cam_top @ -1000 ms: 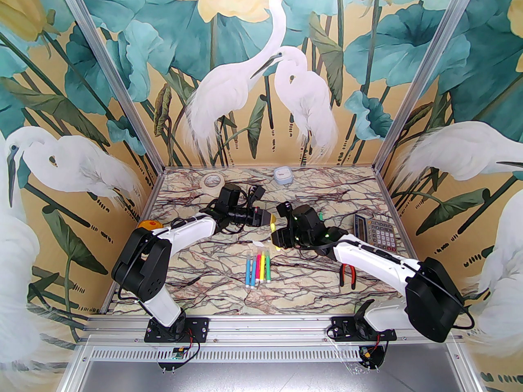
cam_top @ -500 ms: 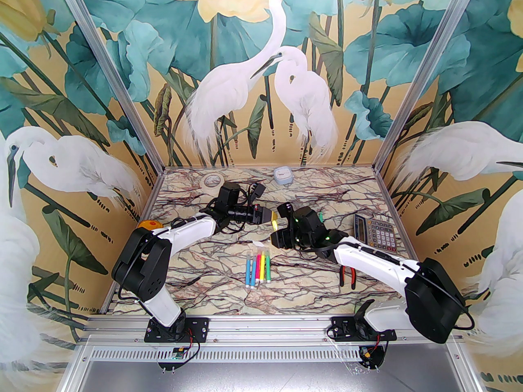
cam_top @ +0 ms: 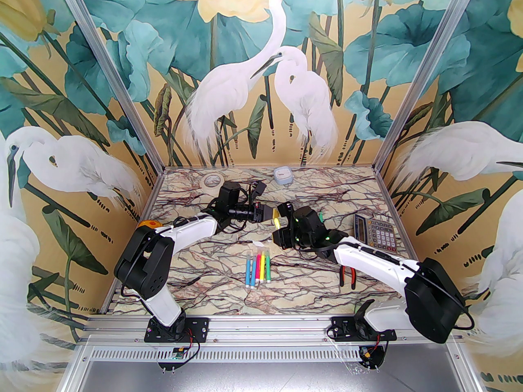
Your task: Open the pen caps
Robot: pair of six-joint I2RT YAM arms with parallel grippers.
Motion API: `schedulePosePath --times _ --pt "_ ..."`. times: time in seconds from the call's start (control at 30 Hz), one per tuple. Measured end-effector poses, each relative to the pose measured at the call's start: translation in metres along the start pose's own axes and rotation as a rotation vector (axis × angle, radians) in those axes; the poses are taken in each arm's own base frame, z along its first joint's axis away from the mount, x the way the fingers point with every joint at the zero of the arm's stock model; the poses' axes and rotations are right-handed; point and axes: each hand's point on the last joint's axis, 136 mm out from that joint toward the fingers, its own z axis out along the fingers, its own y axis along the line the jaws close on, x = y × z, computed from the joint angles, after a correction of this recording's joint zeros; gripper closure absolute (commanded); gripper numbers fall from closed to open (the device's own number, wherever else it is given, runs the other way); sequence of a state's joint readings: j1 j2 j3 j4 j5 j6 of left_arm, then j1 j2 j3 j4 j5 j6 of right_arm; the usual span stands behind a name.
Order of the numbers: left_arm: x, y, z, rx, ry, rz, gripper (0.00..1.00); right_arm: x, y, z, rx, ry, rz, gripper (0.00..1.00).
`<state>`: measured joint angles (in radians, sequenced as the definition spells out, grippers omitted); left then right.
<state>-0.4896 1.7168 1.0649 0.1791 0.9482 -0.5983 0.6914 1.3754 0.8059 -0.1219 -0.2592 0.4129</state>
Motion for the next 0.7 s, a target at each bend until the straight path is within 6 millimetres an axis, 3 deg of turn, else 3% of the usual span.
schedulePosePath --times 0.5,0.63,0.7 --pt "0.009 0.012 -0.005 -0.008 0.015 -0.14 1.0 0.01 -0.002 -0.004 -0.021 -0.04 -0.066 1.0" --pt "0.009 0.014 -0.007 -0.012 0.013 -0.157 1.0 0.009 -0.001 -0.004 -0.038 -0.058 -0.07 1.0" --pt "-0.004 0.024 -0.014 -0.051 -0.042 -0.16 1.0 0.021 -0.003 -0.003 -0.044 -0.023 -0.064 1.0"
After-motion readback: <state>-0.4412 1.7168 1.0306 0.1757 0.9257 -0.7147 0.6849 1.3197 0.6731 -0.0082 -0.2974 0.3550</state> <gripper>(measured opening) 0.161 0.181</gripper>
